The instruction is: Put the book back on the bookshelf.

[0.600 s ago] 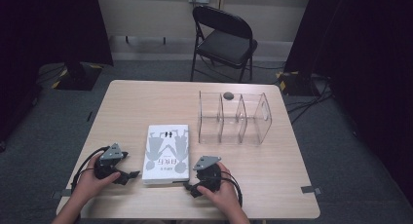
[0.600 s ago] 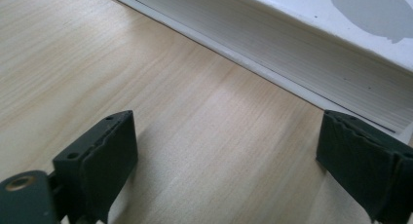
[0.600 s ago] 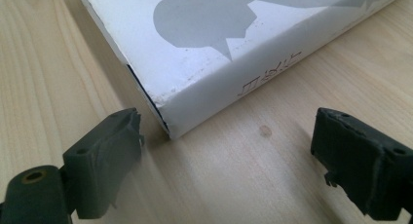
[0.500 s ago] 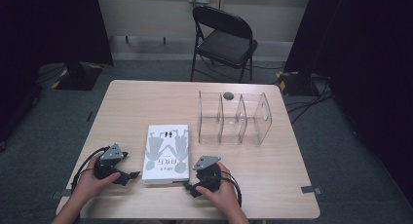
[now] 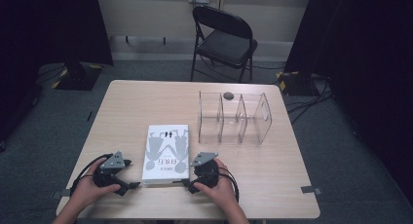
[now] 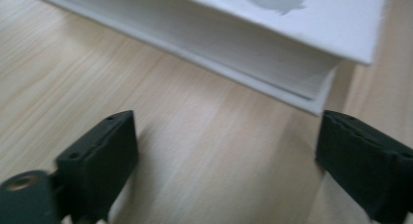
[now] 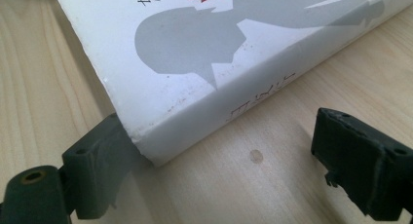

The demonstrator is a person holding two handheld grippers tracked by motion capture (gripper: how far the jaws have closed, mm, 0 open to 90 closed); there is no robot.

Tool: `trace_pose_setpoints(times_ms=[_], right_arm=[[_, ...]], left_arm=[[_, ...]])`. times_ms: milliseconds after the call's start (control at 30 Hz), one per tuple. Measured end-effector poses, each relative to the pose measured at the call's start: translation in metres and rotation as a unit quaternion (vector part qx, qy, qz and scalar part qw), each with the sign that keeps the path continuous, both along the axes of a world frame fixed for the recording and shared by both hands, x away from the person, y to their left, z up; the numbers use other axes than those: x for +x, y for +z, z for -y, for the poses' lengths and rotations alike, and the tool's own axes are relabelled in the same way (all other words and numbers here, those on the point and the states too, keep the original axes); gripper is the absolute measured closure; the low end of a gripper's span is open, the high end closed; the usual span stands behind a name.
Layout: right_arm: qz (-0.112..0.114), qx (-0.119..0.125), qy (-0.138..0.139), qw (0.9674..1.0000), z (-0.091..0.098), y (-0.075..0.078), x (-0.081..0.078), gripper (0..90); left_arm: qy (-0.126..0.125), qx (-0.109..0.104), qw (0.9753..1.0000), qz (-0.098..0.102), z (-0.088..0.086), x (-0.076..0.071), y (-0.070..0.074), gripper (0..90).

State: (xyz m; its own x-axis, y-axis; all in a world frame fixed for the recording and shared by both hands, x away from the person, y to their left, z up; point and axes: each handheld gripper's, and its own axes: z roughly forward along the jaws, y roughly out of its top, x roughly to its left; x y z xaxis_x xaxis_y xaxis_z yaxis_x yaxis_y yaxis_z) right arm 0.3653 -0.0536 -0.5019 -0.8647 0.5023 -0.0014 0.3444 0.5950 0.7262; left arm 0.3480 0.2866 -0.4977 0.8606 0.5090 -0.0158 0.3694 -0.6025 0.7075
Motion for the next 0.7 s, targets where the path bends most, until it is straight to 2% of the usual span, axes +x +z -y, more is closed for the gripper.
trace_pose_setpoints(times_ms=[33,67,100,133,167,233,333,400,567,700], right_arm=[[0.000,0.000,0.000,1.0000,0.000,0.000,0.000,9.7],[0.000,0.000,0.000,1.0000,0.000,0.000,0.000,9.7],[0.000,0.000,0.000,1.0000,0.000,0.000,0.000,9.7],[0.000,0.000,-0.001,1.0000,0.000,0.000,0.000,9.7],[-0.001,0.001,-0.001,1.0000,-0.001,0.000,0.000,9.7],[0.000,0.001,0.000,1.0000,-0.002,0.000,0.000,9.7],[-0.002,0.000,-0.003,1.0000,-0.002,0.000,-0.001,9.7],[-0.003,0.000,-0.007,1.0000,-0.003,0.000,-0.001,9.7],[-0.004,0.001,-0.010,0.9999,-0.006,0.000,-0.003,10.7],[0.003,0.005,0.000,1.0000,-0.009,0.000,-0.006,16.2]], left_arm=[[-0.005,0.001,1.0000,-0.002,0.002,-0.001,0.001,16.4],[-0.010,0.001,0.9999,-0.005,0.004,-0.002,0.001,15.0],[-0.010,0.002,0.9999,0.001,0.007,-0.003,0.000,15.3],[-0.021,0.002,0.9998,-0.002,0.008,-0.004,0.001,15.2],[-0.019,-0.002,0.9998,0.002,0.011,-0.006,0.000,15.3],[-0.024,0.007,0.9997,0.001,0.014,-0.008,0.001,15.7],[-0.029,0.001,0.9996,-0.003,0.018,-0.012,0.001,15.5],[-0.036,0.006,0.9993,-0.004,0.022,-0.013,0.002,15.7],[-0.031,0.003,0.9995,-0.002,0.031,-0.011,0.001,15.7],[-0.023,0.005,0.9997,0.000,0.036,-0.008,0.002,16.9]])
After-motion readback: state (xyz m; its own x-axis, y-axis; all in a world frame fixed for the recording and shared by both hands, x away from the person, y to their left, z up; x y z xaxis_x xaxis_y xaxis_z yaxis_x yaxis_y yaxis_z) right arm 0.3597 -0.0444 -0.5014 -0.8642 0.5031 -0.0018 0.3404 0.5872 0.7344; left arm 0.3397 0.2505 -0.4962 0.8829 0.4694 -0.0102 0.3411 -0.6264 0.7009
